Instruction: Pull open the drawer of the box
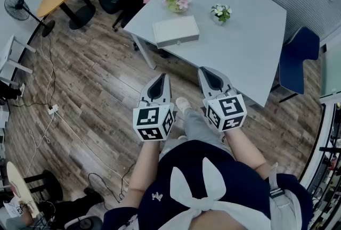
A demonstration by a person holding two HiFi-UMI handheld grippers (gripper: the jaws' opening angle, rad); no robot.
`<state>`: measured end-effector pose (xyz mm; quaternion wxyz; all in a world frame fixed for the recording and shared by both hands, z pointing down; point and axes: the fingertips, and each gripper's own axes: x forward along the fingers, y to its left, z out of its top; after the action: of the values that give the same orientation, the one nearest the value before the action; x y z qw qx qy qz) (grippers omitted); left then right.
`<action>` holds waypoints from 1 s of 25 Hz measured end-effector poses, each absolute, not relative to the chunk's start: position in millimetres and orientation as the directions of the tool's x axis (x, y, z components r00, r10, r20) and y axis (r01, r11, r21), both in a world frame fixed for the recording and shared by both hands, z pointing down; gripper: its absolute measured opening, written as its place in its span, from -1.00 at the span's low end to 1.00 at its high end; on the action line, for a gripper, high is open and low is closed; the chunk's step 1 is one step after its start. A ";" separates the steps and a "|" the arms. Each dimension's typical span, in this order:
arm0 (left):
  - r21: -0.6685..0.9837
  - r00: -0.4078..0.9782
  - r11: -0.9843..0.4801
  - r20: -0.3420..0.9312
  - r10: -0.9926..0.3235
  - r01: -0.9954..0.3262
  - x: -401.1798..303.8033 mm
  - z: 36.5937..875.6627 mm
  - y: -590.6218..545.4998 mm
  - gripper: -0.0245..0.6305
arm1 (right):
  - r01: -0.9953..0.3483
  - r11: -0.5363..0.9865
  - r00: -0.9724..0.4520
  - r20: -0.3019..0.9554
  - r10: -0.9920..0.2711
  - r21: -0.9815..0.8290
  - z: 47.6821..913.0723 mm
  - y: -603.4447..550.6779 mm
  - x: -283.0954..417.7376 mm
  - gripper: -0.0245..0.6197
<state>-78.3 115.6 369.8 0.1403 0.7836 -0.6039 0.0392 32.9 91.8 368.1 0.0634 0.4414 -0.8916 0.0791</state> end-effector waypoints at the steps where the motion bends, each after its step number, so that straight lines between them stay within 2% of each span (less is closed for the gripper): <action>1: 0.167 0.263 -0.228 0.233 -0.936 -0.959 -79.7 369.8 112.4 -0.85 | -0.797 0.598 -0.603 0.179 -0.777 -0.091 367.5 88.3 32.2 -0.92; 9: 0.156 0.239 -0.210 0.192 -0.952 -0.965 -93.9 358.7 74.9 -0.84 | -0.798 0.596 -0.603 0.167 -0.780 -0.097 367.2 46.9 24.8 -0.91; 11: 0.150 0.224 -0.198 0.180 -0.958 -0.969 -98.8 353.2 65.9 -0.84 | -0.796 0.598 -0.605 0.166 -0.779 -0.097 364.7 37.9 23.4 -0.83; 12: 0.150 0.220 -0.195 0.175 -0.960 -0.969 -100.7 350.4 61.7 -0.81 | -0.794 0.600 -0.607 0.165 -0.777 -0.096 363.1 33.8 22.7 -0.78; 15: 0.162 0.226 -0.199 0.169 -0.959 -0.967 -105.0 344.8 48.9 -0.51 | -0.792 0.604 -0.610 0.169 -0.774 -0.092 359.2 21.0 20.3 -0.67; 25: 0.177 0.200 -0.167 0.189 -0.961 -0.970 -118.3 351.4 4.1 -0.41 | -0.785 0.612 -0.617 0.198 -0.762 -0.095 363.2 -25.7 17.9 -0.44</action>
<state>-118.3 4.1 351.4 0.1297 0.7638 -0.6321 0.0166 17.9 -25.7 363.2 0.0689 0.4321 -0.8950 0.0863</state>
